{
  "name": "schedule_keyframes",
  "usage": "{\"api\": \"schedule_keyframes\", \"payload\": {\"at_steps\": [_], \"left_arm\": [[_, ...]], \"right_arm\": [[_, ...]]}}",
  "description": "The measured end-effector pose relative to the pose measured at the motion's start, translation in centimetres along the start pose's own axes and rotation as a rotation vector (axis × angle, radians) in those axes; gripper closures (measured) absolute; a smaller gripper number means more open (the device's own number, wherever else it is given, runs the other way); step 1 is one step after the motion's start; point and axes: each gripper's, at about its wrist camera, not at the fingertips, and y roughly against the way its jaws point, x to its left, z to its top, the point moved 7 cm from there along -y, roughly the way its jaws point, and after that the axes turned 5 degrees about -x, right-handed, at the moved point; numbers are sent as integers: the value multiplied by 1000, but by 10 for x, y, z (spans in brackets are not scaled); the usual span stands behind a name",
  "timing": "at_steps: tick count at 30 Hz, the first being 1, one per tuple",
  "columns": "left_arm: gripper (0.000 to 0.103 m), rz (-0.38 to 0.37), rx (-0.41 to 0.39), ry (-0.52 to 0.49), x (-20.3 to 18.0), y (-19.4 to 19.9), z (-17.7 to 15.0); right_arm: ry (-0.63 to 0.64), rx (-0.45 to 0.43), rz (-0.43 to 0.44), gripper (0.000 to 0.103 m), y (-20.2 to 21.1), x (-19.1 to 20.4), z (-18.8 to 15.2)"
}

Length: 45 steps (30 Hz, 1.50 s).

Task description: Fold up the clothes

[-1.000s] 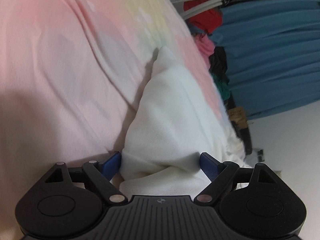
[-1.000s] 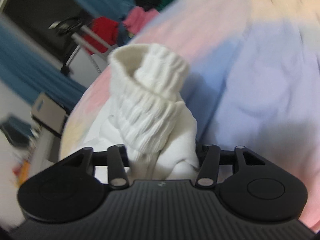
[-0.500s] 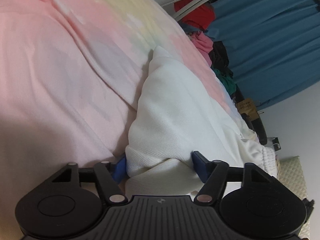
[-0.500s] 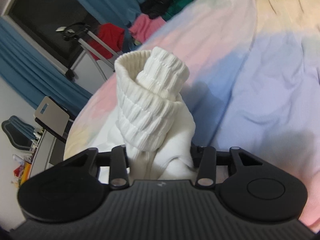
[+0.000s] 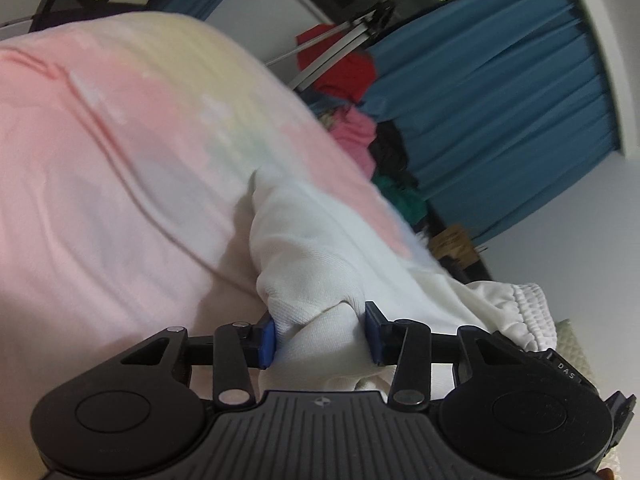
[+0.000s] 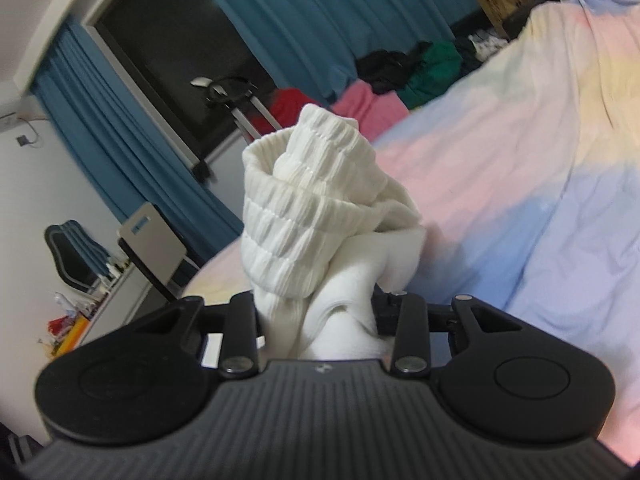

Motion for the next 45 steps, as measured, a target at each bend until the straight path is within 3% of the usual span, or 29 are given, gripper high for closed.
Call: {"api": "schedule_keyframes", "payload": {"at_steps": [7,11,15,21,24,27,29,33,37,40,45], "left_arm": [[61,-57,-28,-39,-48,-6,14],[62,-104,-36,-81,-96,-36,27],[62,-163,-32,-143,-164,-98,32],[62,-253,-3,-217,-267,-225,16],[63,-214,-2,-251,-307,-293,-6],[63,-212,48,-288,-325,-343,-37],[63,-218,92,-325,-321,-363,-58],[62,-250,164,-457,-283,-364,-99],[62,-214,267,-547,-240,-373,-128],[57,-189,284,-580,-227,-367,-131],[57,-167,275,-629,-229,-339,-121]], "right_arm": [[-49,-52,39,65,9,3,33],[-67,-109,48,65,16,-6,71],[-79,-193,19,65,21,-32,121],[-144,-275,-85,65,12,-111,210],[-135,-288,-174,65,0,-151,242],[-156,-284,-254,65,-12,-193,254],[-198,-257,-277,65,-15,-220,245],[-283,-205,-322,65,-22,-273,224],[-359,-138,-368,64,-14,-297,169],[-399,-79,-427,58,-12,-310,130],[-495,-35,-453,51,-1,-316,119]]}}
